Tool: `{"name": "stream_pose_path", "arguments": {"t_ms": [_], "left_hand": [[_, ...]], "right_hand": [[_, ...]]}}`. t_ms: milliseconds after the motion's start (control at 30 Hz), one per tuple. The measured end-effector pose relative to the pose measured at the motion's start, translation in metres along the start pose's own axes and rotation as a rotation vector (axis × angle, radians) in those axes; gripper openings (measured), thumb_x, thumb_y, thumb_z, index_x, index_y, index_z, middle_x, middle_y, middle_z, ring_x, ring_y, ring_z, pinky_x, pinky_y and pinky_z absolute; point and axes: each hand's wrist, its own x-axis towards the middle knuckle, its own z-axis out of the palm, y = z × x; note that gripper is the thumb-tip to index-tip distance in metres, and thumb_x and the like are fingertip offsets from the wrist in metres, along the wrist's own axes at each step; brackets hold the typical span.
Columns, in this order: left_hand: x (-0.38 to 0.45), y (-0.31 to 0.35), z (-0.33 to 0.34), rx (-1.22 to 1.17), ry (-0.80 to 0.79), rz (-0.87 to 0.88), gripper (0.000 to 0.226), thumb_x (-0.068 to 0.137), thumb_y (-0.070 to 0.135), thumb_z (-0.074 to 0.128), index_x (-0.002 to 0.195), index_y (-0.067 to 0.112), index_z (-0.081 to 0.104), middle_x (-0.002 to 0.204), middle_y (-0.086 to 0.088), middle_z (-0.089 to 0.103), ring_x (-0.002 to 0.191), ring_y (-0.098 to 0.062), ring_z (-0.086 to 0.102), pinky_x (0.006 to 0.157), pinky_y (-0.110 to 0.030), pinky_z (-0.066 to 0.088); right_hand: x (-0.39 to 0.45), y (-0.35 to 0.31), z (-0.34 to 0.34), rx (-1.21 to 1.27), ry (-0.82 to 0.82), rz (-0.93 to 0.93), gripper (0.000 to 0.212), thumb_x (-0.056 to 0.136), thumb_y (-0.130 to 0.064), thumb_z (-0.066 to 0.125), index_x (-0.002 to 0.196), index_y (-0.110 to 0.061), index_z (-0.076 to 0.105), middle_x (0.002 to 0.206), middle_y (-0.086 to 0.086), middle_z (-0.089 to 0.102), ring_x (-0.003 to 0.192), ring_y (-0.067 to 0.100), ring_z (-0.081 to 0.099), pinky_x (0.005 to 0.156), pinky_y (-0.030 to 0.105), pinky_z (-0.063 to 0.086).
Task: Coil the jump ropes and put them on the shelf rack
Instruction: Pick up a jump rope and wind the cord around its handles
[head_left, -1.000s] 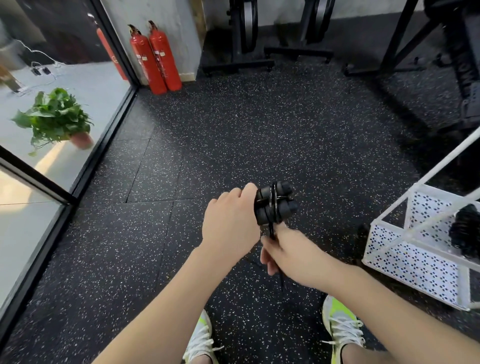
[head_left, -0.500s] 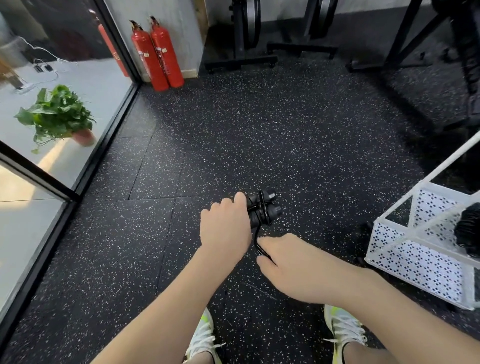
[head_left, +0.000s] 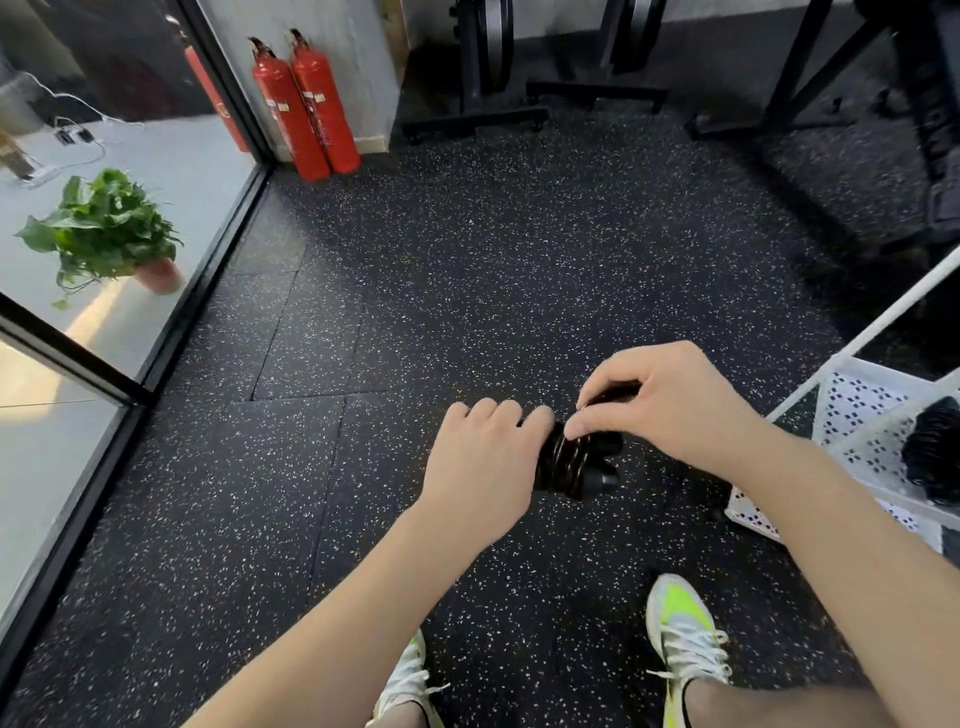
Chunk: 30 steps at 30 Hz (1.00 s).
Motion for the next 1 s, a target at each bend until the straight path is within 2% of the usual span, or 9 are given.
{"name": "stream_pose_path", "arguments": {"t_ms": [100, 233, 533, 700, 767, 800, 867, 933, 1000], "left_hand": [[-0.001, 0.002, 0.002, -0.013, 0.078, 0.042, 0.039, 0.064, 0.019, 0.078, 0.097, 0.022, 0.057, 0.076, 0.003, 0.057, 0.067, -0.025, 0.055, 0.062, -0.036, 0.038], [0.001, 0.001, -0.002, -0.029, 0.141, 0.044, 0.039, 0.064, 0.016, 0.073, 0.099, 0.022, 0.056, 0.076, 0.004, 0.056, 0.067, -0.024, 0.052, 0.062, -0.036, 0.038], [0.003, 0.001, -0.007, -0.055, 0.199, 0.043, 0.033, 0.070, 0.010, 0.065, 0.100, 0.022, 0.061, 0.077, 0.004, 0.053, 0.069, -0.025, 0.049, 0.064, -0.039, 0.040], [0.004, 0.003, -0.010, -0.090, 0.229, 0.041, 0.033, 0.070, 0.010, 0.064, 0.101, 0.022, 0.062, 0.078, 0.005, 0.054, 0.070, -0.024, 0.049, 0.065, -0.038, 0.040], [0.005, 0.003, -0.011, -0.109, 0.229, 0.027, 0.036, 0.069, 0.011, 0.066, 0.103, 0.022, 0.063, 0.080, 0.005, 0.056, 0.072, -0.024, 0.051, 0.067, -0.039, 0.041], [0.004, 0.003, -0.012, -0.118, 0.229, 0.007, 0.038, 0.068, 0.011, 0.068, 0.104, 0.022, 0.063, 0.081, 0.006, 0.057, 0.073, -0.023, 0.052, 0.067, -0.038, 0.042], [0.005, 0.005, -0.014, -0.154, 0.236, -0.073, 0.040, 0.066, 0.011, 0.072, 0.103, 0.021, 0.063, 0.081, 0.006, 0.059, 0.073, -0.022, 0.054, 0.067, -0.037, 0.043], [0.006, 0.004, -0.015, -0.176, 0.232, -0.184, 0.038, 0.066, 0.010, 0.073, 0.101, 0.021, 0.062, 0.081, 0.006, 0.060, 0.074, -0.023, 0.057, 0.068, -0.036, 0.042], [0.010, 0.000, -0.016, -0.131, 0.199, -0.270, 0.038, 0.068, 0.011, 0.075, 0.101, 0.021, 0.059, 0.083, 0.005, 0.062, 0.077, -0.026, 0.060, 0.070, -0.037, 0.042]], "right_hand": [[0.005, 0.011, -0.003, 0.106, -0.016, 0.032, 0.011, 0.071, -0.027, 0.089, 0.074, -0.030, 0.080, 0.079, -0.016, 0.074, 0.073, -0.001, 0.064, 0.067, 0.012, 0.044], [0.009, 0.025, -0.006, 0.231, -0.071, 0.070, 0.006, 0.075, -0.026, 0.085, 0.078, -0.030, 0.081, 0.082, -0.008, 0.077, 0.076, 0.003, 0.067, 0.074, 0.020, 0.049], [0.010, 0.045, -0.010, 0.462, -0.077, 0.018, 0.004, 0.080, -0.012, 0.078, 0.082, -0.014, 0.081, 0.084, 0.003, 0.078, 0.078, 0.008, 0.070, 0.072, 0.015, 0.051], [0.011, 0.059, -0.001, 0.677, -0.140, 0.094, 0.030, 0.073, -0.043, 0.085, 0.085, -0.016, 0.082, 0.085, 0.008, 0.075, 0.080, 0.017, 0.067, 0.078, 0.029, 0.055], [0.011, 0.065, 0.009, 0.806, -0.161, 0.151, 0.015, 0.085, -0.027, 0.076, 0.076, -0.016, 0.080, 0.081, 0.006, 0.073, 0.077, 0.016, 0.066, 0.081, 0.033, 0.052], [0.010, 0.067, 0.017, 0.834, -0.173, 0.157, 0.020, 0.090, -0.015, 0.070, 0.072, -0.016, 0.078, 0.080, 0.006, 0.071, 0.077, 0.016, 0.065, 0.083, 0.032, 0.049], [0.005, 0.066, 0.034, 0.805, -0.242, 0.183, 0.016, 0.089, -0.001, 0.063, 0.082, -0.007, 0.076, 0.087, 0.015, 0.070, 0.086, 0.023, 0.063, 0.090, 0.039, 0.050], [0.001, 0.065, 0.049, 0.738, -0.300, 0.244, 0.013, 0.094, 0.002, 0.059, 0.100, 0.006, 0.069, 0.101, 0.026, 0.068, 0.095, 0.031, 0.060, 0.102, 0.053, 0.050], [-0.003, 0.054, 0.061, 0.715, -0.314, 0.312, 0.017, 0.100, -0.010, 0.057, 0.102, 0.003, 0.068, 0.097, 0.019, 0.071, 0.093, 0.030, 0.066, 0.101, 0.051, 0.053]]}}
